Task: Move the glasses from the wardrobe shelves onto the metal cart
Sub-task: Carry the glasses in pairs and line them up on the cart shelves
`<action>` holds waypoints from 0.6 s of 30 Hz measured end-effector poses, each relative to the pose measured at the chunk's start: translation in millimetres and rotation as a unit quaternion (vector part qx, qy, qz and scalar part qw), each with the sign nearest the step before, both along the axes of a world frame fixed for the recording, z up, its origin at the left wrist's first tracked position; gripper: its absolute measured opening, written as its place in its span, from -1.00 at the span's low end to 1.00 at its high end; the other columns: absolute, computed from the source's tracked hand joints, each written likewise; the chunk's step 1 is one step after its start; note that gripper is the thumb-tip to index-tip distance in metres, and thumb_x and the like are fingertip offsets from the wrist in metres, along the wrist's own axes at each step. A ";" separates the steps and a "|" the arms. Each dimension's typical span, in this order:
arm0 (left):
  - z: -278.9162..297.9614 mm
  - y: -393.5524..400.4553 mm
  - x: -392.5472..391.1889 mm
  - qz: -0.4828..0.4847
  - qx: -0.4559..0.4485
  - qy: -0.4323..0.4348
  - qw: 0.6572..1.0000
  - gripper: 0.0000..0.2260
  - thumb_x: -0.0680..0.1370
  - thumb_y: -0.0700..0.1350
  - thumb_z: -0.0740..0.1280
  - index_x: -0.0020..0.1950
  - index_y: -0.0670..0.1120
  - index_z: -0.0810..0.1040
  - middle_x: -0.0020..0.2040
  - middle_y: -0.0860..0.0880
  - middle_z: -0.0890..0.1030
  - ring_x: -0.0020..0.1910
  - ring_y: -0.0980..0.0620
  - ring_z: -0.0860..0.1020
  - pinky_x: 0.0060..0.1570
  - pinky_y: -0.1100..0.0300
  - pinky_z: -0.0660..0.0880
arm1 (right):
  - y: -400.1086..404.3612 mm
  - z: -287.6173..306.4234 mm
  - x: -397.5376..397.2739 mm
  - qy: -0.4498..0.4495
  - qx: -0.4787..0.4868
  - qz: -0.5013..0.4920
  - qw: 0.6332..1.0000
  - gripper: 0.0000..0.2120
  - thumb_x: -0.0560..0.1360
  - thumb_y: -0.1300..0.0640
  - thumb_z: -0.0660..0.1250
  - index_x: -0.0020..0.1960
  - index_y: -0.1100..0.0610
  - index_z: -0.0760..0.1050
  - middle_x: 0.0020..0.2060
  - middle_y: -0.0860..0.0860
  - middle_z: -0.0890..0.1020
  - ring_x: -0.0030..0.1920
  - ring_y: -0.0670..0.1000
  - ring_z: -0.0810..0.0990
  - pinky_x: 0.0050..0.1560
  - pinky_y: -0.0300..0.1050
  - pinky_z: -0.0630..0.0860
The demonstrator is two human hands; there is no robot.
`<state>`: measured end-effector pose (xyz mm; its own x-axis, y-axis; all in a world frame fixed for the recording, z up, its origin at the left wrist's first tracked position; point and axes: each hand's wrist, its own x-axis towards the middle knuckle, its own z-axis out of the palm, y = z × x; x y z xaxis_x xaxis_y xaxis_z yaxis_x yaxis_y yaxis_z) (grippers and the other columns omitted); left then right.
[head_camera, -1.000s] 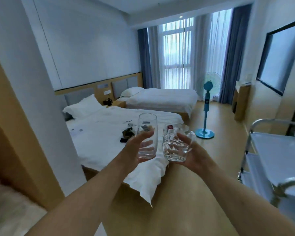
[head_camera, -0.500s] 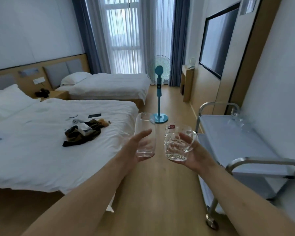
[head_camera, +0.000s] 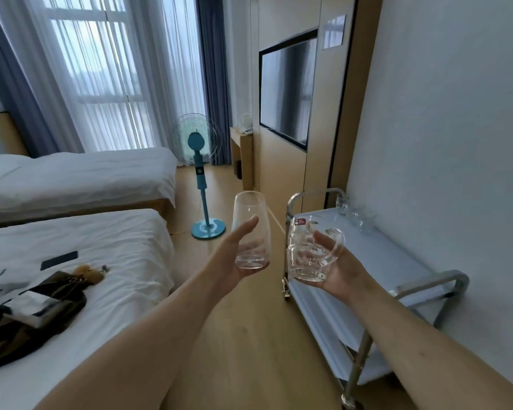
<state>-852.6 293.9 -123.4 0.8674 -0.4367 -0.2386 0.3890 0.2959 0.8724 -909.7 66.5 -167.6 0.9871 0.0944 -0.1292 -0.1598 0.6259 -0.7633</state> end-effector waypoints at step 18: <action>-66.7 -38.4 153.2 -0.117 -0.021 0.084 0.989 -0.57 0.49 0.10 0.50 0.24 -0.13 0.59 -0.11 -0.11 0.65 -0.22 -0.08 0.62 -0.13 0.02 0.57 | -23.3 -53.6 118.0 0.086 0.017 -0.124 0.988 -0.63 0.65 -0.04 0.26 0.37 0.13 0.52 0.19 0.18 0.59 0.19 0.24 0.58 0.32 0.34 0.41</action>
<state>-699.4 255.5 -190.1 0.6912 -0.6327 -0.3492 0.5901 0.2152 0.7781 -791.7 43.2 -221.2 0.9444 -0.1395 -0.2977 -0.1241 0.6873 -0.7157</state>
